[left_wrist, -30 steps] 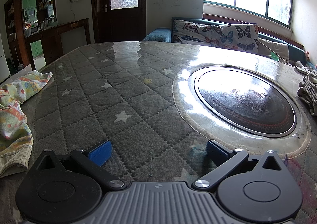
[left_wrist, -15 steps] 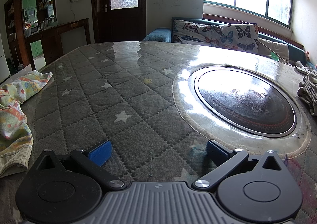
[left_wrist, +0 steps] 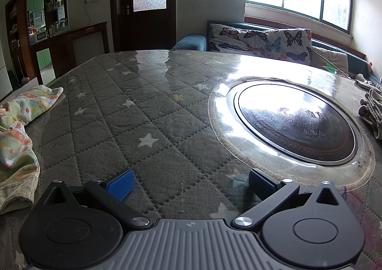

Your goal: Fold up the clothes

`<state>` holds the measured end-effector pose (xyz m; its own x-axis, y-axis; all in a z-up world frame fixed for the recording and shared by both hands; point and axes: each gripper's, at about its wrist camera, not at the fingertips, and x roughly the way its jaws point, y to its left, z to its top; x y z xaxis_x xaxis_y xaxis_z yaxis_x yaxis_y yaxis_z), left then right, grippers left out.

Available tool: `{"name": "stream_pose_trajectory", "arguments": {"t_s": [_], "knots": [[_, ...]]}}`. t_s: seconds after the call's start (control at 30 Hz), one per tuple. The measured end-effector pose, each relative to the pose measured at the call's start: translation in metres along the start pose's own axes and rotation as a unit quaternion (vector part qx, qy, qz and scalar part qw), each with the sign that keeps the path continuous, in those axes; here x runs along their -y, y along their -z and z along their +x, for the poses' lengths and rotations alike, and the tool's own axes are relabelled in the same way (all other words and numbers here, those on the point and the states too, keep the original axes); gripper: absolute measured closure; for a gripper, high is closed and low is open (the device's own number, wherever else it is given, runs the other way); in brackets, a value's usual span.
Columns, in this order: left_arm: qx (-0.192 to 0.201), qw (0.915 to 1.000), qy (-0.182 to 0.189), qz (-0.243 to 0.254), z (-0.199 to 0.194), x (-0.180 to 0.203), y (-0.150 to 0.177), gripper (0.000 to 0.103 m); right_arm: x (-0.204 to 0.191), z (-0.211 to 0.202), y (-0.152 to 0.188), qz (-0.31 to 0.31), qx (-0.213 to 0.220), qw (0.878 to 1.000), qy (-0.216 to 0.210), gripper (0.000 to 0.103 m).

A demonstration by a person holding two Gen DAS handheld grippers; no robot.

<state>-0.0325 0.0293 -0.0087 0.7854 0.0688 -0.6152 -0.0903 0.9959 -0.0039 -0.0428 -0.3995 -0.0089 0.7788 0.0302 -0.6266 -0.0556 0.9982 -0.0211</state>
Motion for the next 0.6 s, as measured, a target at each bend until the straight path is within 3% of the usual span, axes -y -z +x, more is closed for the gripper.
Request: {"name": "stream_pose_trajectory", "arguments": {"t_s": [0.43, 0.6], "knots": [[-0.004, 1.0, -0.003, 0.001, 0.0007, -0.0016, -0.001, 0.0, -0.0006, 0.0006, 0.0, 0.001, 0.0, 1.0, -0.001, 0.0], [-0.025, 0.9997, -0.009, -0.003, 0.0036, -0.0014, -0.008, 0.0, -0.0003, 0.0007, -0.0001, 0.001, 0.0, 1.0, -0.001, 0.0]]}}
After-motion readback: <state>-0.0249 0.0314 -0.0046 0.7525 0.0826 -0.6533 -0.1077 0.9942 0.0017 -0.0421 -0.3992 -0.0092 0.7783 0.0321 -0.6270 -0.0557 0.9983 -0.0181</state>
